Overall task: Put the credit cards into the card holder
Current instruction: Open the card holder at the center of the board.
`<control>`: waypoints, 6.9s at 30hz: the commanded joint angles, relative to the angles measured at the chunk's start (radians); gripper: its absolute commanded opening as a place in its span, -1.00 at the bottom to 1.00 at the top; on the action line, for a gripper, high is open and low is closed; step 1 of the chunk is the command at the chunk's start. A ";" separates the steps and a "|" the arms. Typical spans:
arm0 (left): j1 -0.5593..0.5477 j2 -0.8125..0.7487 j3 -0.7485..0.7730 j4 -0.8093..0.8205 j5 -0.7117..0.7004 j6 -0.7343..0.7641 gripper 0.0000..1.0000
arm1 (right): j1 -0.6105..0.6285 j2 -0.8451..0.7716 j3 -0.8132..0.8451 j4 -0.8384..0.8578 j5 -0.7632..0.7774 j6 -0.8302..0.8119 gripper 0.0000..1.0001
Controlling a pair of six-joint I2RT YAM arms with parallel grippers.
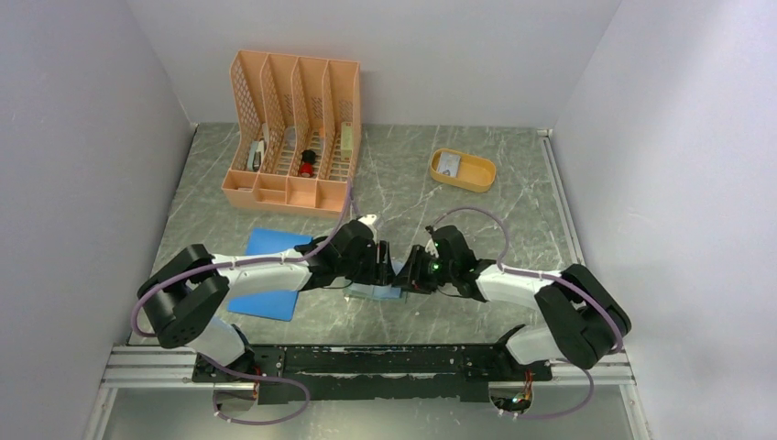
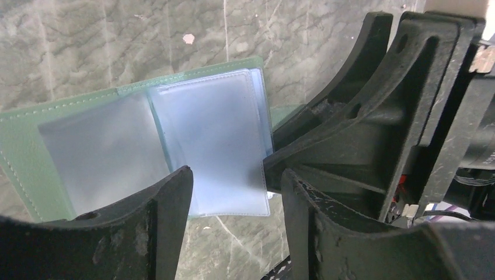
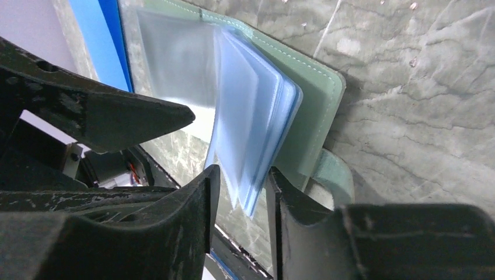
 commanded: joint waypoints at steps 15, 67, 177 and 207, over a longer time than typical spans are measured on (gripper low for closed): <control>-0.002 -0.078 -0.007 -0.089 -0.139 0.009 0.19 | 0.028 0.055 -0.008 0.215 -0.022 0.132 -0.86; -0.081 -0.030 0.033 -0.080 -0.162 0.162 0.26 | 0.119 -0.025 0.183 -0.242 0.218 0.003 -1.00; -0.009 -0.053 -0.125 0.008 -0.216 -0.033 -0.46 | 0.144 -0.096 0.036 -0.334 0.406 -0.015 0.15; -0.006 -0.160 -0.111 0.011 -0.208 -0.043 -0.30 | 0.138 -0.129 0.251 -0.355 0.300 -0.185 -0.03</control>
